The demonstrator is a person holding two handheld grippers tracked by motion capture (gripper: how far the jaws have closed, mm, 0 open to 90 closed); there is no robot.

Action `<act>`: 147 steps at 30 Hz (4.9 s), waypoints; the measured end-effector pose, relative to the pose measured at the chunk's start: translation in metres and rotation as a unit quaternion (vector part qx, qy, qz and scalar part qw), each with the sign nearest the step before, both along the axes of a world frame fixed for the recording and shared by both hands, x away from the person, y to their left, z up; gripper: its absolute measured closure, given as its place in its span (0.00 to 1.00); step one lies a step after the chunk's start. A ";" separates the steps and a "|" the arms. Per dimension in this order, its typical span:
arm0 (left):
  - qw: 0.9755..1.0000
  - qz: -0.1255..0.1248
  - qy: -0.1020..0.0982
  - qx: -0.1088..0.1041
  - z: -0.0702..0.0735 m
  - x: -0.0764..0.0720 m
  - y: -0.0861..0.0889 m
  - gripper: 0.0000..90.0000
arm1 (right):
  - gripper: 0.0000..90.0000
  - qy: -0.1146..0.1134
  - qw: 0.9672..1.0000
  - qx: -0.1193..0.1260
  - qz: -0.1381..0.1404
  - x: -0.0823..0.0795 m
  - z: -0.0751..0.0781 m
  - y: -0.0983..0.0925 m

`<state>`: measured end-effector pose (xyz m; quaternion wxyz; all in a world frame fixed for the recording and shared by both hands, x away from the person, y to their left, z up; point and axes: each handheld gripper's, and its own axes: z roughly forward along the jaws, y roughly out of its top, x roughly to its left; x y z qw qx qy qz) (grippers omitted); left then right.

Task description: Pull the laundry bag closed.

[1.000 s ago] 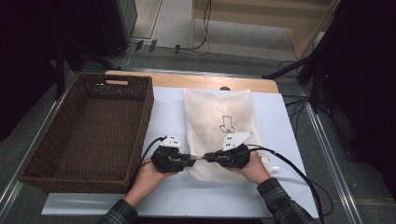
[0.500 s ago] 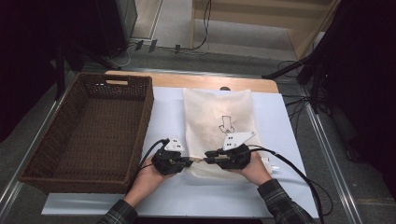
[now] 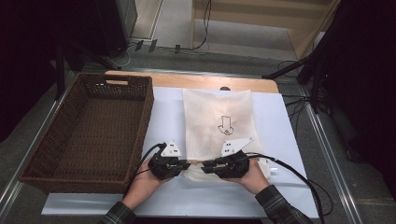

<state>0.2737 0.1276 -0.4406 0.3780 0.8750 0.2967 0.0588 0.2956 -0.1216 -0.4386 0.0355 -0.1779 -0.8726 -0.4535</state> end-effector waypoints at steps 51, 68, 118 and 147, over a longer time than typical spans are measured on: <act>1.000 0.002 -0.009 0.005 -0.001 -0.009 -0.003 0.95 | 0.98 -0.003 1.000 -0.011 0.024 0.006 -0.010 0.023; 1.000 0.025 -0.002 0.008 0.001 -0.007 0.001 0.95 | 0.98 -0.008 1.000 -0.019 0.011 0.011 -0.013 0.022; 0.999 0.048 0.002 0.006 0.001 -0.006 0.004 0.95 | 0.98 -0.023 0.999 -0.032 -0.027 0.012 -0.013 -0.021; 0.998 0.055 0.007 0.007 0.001 -0.006 0.004 0.95 | 0.98 -0.020 0.998 -0.039 -0.055 0.012 -0.016 -0.048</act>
